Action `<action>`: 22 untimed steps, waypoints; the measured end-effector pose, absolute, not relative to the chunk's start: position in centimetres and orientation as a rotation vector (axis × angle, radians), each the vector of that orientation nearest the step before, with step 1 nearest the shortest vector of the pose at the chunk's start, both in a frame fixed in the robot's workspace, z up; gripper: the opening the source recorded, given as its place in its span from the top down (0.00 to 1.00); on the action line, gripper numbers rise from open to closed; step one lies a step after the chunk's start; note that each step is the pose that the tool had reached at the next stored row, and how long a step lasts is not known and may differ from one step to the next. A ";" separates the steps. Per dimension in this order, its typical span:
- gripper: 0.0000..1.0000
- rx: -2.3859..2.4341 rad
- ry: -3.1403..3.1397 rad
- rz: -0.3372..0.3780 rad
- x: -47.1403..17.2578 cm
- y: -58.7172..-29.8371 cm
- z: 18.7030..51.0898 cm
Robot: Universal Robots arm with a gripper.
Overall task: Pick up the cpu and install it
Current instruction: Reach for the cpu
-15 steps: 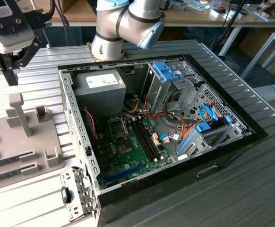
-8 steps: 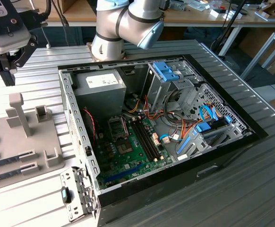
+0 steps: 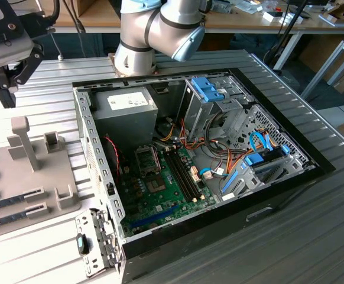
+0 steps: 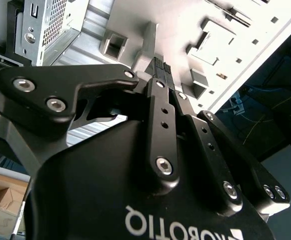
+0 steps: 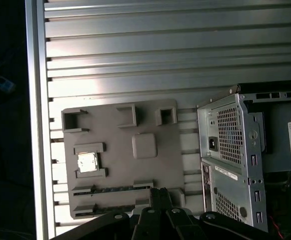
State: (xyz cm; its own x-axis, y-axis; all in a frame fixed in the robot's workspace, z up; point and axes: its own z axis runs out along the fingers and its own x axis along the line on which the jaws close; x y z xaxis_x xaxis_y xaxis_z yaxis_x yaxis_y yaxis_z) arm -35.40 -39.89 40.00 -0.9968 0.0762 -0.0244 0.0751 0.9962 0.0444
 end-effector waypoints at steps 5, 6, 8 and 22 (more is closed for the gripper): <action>0.90 0.118 3.112 0.068 -35.6 -39.9 40.0; 0.90 0.118 3.112 0.068 -35.7 -39.9 40.0; 0.90 0.118 3.112 0.068 -35.8 -39.9 40.0; 0.90 0.118 3.113 0.068 -36.3 -39.9 40.0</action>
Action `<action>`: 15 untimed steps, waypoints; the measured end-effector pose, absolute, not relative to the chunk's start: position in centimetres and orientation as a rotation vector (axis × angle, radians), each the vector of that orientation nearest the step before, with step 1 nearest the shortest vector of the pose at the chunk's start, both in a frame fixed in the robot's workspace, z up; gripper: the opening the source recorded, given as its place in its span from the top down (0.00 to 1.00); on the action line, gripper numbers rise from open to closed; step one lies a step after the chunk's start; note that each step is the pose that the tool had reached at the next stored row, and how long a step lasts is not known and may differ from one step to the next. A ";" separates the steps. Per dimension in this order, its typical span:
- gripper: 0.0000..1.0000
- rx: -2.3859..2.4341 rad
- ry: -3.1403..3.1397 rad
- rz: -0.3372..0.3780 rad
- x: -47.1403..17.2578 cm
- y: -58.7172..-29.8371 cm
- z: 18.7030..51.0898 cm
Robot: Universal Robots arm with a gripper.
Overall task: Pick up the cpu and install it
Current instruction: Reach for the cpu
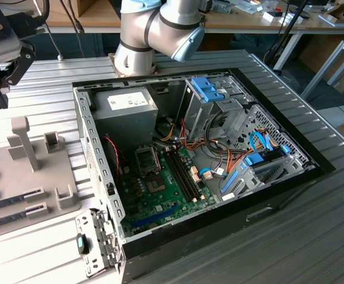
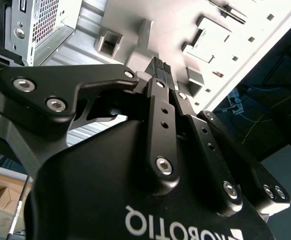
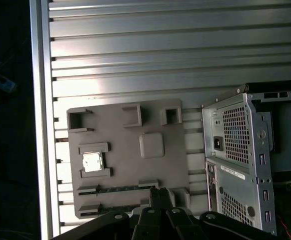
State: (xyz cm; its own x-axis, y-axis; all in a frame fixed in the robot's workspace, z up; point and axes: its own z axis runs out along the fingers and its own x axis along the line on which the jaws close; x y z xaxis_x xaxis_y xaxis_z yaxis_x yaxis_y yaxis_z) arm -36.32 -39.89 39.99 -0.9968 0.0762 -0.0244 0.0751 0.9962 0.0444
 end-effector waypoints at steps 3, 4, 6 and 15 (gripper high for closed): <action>0.90 0.118 3.113 0.068 -36.5 -39.9 40.0; 0.90 0.118 3.112 0.068 -36.5 -39.9 40.0; 0.90 0.118 3.112 0.068 -36.6 -39.9 40.0; 0.90 0.118 3.113 0.068 -37.0 -39.9 40.0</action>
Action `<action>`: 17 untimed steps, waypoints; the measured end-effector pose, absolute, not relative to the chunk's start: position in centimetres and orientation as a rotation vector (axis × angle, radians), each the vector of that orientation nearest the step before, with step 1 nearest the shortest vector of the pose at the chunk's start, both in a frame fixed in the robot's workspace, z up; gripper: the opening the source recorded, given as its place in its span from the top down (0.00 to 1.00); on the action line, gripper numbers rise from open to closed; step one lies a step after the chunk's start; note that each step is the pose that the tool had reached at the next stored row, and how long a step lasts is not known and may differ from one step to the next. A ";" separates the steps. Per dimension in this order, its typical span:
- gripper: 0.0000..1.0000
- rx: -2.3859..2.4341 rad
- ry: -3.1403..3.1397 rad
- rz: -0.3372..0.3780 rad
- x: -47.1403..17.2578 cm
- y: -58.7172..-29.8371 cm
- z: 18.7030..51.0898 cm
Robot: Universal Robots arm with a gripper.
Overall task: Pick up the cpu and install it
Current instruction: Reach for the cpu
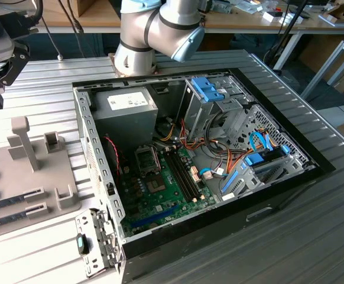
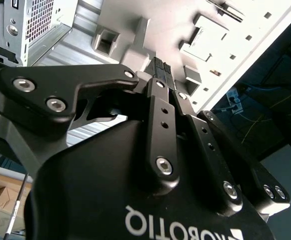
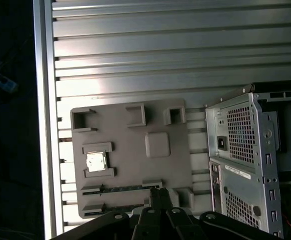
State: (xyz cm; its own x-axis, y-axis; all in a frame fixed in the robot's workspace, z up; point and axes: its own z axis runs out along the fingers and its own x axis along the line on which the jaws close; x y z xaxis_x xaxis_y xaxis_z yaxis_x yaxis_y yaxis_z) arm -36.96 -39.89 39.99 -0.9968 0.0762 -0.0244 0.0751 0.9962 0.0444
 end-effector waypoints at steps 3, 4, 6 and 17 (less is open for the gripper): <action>0.90 0.118 3.112 0.068 -37.1 -39.9 40.0; 0.90 0.118 3.113 0.068 -37.1 -39.9 40.0; 0.90 0.118 3.112 0.068 -37.2 -39.9 40.0; 0.90 0.118 3.112 0.068 -37.9 -39.9 40.0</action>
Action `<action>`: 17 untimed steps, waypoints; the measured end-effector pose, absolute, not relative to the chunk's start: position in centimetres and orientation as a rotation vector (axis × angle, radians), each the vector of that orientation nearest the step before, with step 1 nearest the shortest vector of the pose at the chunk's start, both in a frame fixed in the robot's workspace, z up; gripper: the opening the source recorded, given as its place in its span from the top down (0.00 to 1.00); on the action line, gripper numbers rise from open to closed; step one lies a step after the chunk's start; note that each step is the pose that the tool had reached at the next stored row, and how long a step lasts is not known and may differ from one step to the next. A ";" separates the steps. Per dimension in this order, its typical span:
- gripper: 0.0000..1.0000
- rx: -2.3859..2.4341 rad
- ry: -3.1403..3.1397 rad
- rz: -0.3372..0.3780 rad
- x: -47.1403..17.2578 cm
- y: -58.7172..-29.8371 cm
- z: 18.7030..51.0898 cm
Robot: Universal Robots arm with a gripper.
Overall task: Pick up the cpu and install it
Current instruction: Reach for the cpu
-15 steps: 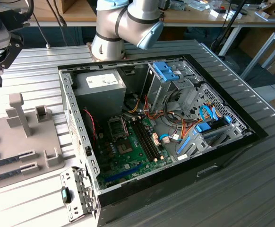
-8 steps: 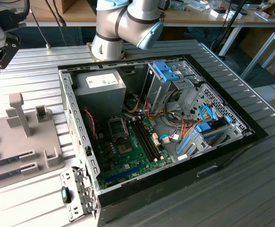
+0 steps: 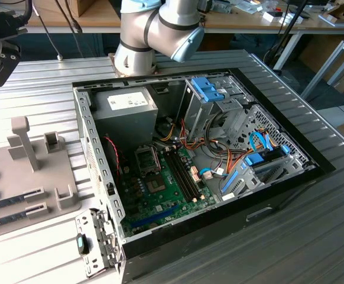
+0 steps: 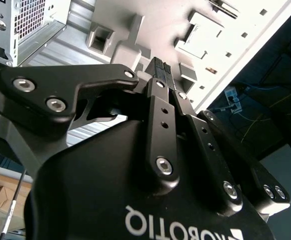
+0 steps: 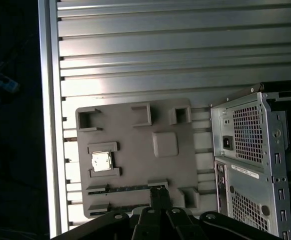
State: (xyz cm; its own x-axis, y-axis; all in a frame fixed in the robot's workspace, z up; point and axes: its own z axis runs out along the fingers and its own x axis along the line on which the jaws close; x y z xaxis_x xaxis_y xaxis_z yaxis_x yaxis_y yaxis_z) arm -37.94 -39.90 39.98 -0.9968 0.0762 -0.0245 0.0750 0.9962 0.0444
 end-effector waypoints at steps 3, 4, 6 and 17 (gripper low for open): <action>0.90 0.118 3.113 0.068 -38.1 -39.9 40.0; 0.90 0.118 3.113 0.068 -38.2 -39.9 40.0; 0.90 0.118 3.113 0.068 -38.4 -39.9 40.0; 0.90 0.118 3.112 0.068 -39.0 -39.9 39.9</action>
State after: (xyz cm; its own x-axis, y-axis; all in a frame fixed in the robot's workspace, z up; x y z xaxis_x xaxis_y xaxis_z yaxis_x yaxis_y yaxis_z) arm -38.96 -39.90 39.94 -0.9968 0.0761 -0.0245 0.0750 0.9962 0.0444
